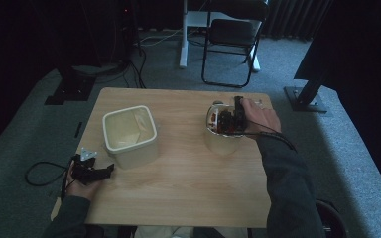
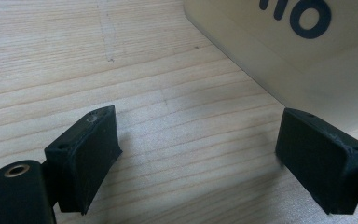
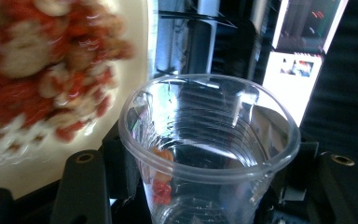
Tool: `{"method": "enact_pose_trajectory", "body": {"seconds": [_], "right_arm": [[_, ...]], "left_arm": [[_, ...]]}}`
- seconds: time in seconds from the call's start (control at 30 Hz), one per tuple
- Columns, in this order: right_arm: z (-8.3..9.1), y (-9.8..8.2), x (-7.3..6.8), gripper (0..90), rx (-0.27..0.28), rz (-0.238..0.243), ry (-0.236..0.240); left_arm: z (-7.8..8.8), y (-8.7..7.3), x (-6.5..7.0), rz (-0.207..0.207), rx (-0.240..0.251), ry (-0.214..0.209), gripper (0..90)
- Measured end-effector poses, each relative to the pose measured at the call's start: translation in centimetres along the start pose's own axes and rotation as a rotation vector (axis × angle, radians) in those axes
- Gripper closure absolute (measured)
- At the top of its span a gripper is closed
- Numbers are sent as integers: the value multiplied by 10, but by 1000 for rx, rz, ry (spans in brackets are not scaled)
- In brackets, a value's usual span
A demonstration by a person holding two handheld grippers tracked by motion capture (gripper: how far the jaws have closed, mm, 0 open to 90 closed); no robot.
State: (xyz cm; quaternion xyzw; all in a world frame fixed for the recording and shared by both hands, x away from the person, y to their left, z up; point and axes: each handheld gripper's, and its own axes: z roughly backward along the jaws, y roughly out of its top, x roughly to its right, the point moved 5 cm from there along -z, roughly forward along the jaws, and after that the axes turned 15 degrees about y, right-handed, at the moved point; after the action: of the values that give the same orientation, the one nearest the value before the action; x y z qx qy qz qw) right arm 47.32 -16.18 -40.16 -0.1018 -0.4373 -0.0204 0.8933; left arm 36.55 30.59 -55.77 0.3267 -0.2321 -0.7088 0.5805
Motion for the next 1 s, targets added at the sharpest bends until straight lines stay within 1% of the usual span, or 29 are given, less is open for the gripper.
{"method": "enact_pose_trajectory", "body": {"seconds": [0.03, 0.07, 0.1, 0.13, 0.17, 0.3, 0.43, 0.47, 0.5, 0.63, 0.7, 0.77, 0.8, 0.87, 0.9, 0.93, 1.0], "right_arm": [[1, -1, 2, 380, 15, -39, 2], [1, -1, 2, 380, 42, -60, 14], [0, -2, 0, 379, 30, -45, 18], [-1, -3, 0, 377, 27, -59, 20], [0, -5, 1, 376, 60, -100, 35], [4, -19, 8, 369, 225, -342, 86], [5, -37, 11, 362, 387, -574, 149], [5, -40, 11, 361, 415, -608, 163], [4, -46, 11, 360, 454, -667, 181], [1, -63, 9, 356, 574, -833, 252], [0, -71, 8, 355, 625, -898, 280], [0, -81, 8, 354, 689, -978, 304], [-1, -85, 8, 352, 716, -1009, 318], [0, -92, 7, 350, 752, -1051, 337], [0, -96, 6, 349, 791, -1081, 360], [1, -99, 5, 348, 814, -1102, 372], [2, -104, 2, 348, 851, -1128, 378]], "left_arm": [[0, 0, 0, 0, 0, 0, 136], [0, 0, 0, 0, 0, 0, 136], [0, 0, 0, 0, 0, 0, 136], [0, 0, 0, 0, 0, 0, 136], [0, 0, 0, 0, 0, 0, 136], [0, 0, 0, 0, 0, 0, 136], [0, 0, 0, 0, 0, 0, 136], [0, 0, 0, 0, 0, 0, 136], [0, 0, 0, 0, 0, 0, 136], [0, 0, 0, 1, 0, 0, 136], [0, 0, 0, 0, 0, 0, 136], [0, 0, 0, 0, 0, 0, 136], [0, 0, 0, 0, 0, 0, 136], [0, 0, 0, 0, 0, 0, 135], [0, 0, 0, 0, 0, 0, 136], [0, 0, 0, 0, 0, 0, 135], [0, 0, 0, 0, 0, 0, 136]]}}
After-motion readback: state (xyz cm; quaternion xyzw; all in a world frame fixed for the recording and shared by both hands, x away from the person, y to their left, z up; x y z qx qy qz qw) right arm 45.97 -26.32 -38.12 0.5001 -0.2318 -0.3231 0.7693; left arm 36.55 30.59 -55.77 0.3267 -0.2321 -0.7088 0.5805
